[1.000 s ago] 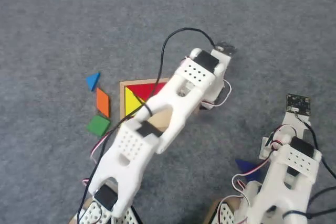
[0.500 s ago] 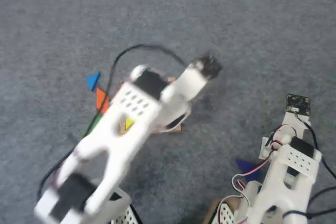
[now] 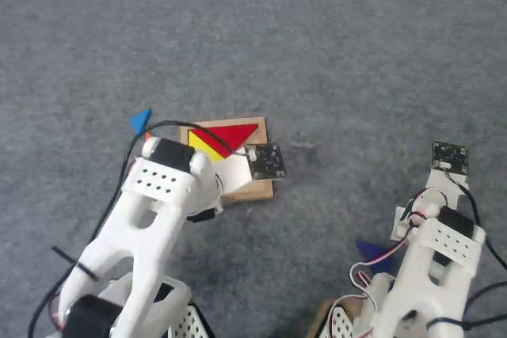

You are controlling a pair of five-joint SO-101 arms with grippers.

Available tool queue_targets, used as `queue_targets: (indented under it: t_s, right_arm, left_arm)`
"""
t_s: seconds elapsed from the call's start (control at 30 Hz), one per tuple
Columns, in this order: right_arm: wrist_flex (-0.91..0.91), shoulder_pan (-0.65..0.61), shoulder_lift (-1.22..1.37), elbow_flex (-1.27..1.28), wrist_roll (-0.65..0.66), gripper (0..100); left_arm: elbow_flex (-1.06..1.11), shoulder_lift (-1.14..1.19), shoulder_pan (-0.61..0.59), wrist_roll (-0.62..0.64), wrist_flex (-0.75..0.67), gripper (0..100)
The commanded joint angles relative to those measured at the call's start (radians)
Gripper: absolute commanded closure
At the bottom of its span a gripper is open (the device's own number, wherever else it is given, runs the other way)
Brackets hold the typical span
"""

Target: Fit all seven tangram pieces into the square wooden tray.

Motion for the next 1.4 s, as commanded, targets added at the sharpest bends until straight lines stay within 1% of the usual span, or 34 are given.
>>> queue_targets:
  t_s: [0.0, 0.17, 0.23, 0.33, 0.5, 0.63, 0.7, 0.77, 0.83, 1.0, 1.27, 1.37]
  right_arm:
    - [-0.013, -0.005, -0.005, -0.029, 0.017, 86.5]
    - [-0.013, -0.004, -0.005, -0.029, 0.017, 86.5]
    - [-0.013, -0.005, -0.005, -0.029, 0.017, 86.5]
    - [-0.013, -0.005, -0.005, -0.029, 0.020, 86.5]
    - [-0.013, -0.005, -0.005, -0.029, 0.021, 86.5]
    - [-0.013, -0.005, -0.005, -0.029, 0.023, 86.5]
    - [-0.013, -0.005, -0.005, -0.029, 0.023, 86.5]
    - [-0.013, -0.005, -0.005, -0.029, 0.023, 86.5]
    - [-0.013, -0.005, -0.005, -0.029, 0.023, 86.5]
    - [-0.013, -0.005, -0.005, -0.029, 0.023, 86.5]
    - [-0.013, -0.007, -0.005, -0.029, 0.025, 86.5]
    - [-0.013, -0.007, -0.005, -0.029, 0.025, 86.5]
  left_arm:
    - [0.038, -0.038, -0.006, -0.021, -0.132, 96]
    - [0.105, -0.038, -0.012, -0.023, -0.273, 96]
    - [0.119, -0.038, -0.011, -0.066, -0.308, 96]
    - [0.131, -0.038, -0.018, -0.157, -0.328, 96]
    - [0.134, -0.037, -0.074, -0.252, -0.328, 96]
    - [0.134, 0.005, -0.075, -0.270, -0.350, 96]
    - [0.134, 0.063, -0.075, -0.269, -0.394, 96]
    - [0.117, 0.137, -0.075, -0.267, -0.408, 96]
    - [0.079, 0.210, -0.077, -0.264, -0.390, 96]
    - [-0.068, 0.319, -0.075, -0.264, -0.218, 96]
    - [-0.165, 0.411, -0.083, -0.261, -0.209, 96]
    - [-0.211, 0.443, -0.083, -0.192, -0.216, 96]
